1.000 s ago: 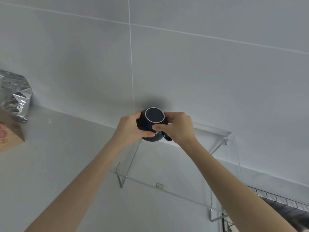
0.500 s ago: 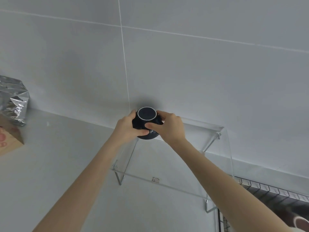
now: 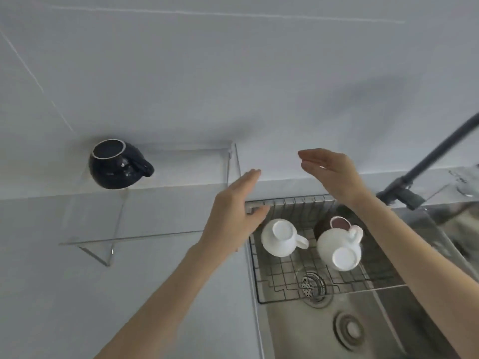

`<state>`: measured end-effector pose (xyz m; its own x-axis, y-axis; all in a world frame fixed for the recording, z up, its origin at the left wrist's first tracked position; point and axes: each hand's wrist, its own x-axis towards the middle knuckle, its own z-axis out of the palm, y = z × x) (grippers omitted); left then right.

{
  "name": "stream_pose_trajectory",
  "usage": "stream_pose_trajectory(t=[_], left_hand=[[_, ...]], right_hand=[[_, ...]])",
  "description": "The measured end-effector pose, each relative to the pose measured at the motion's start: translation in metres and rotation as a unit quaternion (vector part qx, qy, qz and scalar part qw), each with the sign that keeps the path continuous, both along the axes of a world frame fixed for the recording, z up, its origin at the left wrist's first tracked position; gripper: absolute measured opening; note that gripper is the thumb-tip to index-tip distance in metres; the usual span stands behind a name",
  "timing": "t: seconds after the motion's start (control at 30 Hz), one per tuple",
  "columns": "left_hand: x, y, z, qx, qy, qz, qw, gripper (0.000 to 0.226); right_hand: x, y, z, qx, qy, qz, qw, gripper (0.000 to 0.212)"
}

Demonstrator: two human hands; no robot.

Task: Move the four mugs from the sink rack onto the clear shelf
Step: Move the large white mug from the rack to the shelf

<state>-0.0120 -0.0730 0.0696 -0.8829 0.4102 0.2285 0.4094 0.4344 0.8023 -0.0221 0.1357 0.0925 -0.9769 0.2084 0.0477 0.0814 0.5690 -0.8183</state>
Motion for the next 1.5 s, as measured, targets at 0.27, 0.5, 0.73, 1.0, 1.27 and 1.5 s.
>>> stream_pose_trajectory(t=[0.27, 0.5, 0.73, 1.0, 1.27, 1.5], left_hand=[[0.037, 0.118, -0.088, -0.064, -0.181, -0.109, 0.975, 0.064], [0.046, 0.170, -0.152, -0.108, -0.239, -0.094, 0.961, 0.068], [0.049, 0.188, -0.182, -0.026, -0.353, -0.018, 0.935, 0.065], [0.044, 0.190, -0.187, 0.071, -0.395, 0.016, 0.916, 0.048], [0.028, 0.141, -0.114, 0.107, -0.289, 0.037, 0.951, 0.035], [-0.005, 0.053, -0.003, 0.102, -0.144, 0.128, 0.976, 0.027]], right_hand=[[0.087, 0.117, -0.088, 0.035, -0.152, -0.115, 0.981, 0.037], [0.105, 0.145, -0.138, 0.083, -0.188, -0.030, 0.978, 0.081], [0.091, 0.149, -0.164, 0.069, -0.205, 0.050, 0.975, 0.106], [0.088, 0.150, -0.166, 0.069, -0.173, 0.041, 0.982, 0.104], [0.071, 0.111, -0.099, 0.056, -0.095, 0.032, 0.993, 0.111], [0.011, 0.035, 0.005, -0.002, 0.003, 0.101, 0.995, 0.101]])
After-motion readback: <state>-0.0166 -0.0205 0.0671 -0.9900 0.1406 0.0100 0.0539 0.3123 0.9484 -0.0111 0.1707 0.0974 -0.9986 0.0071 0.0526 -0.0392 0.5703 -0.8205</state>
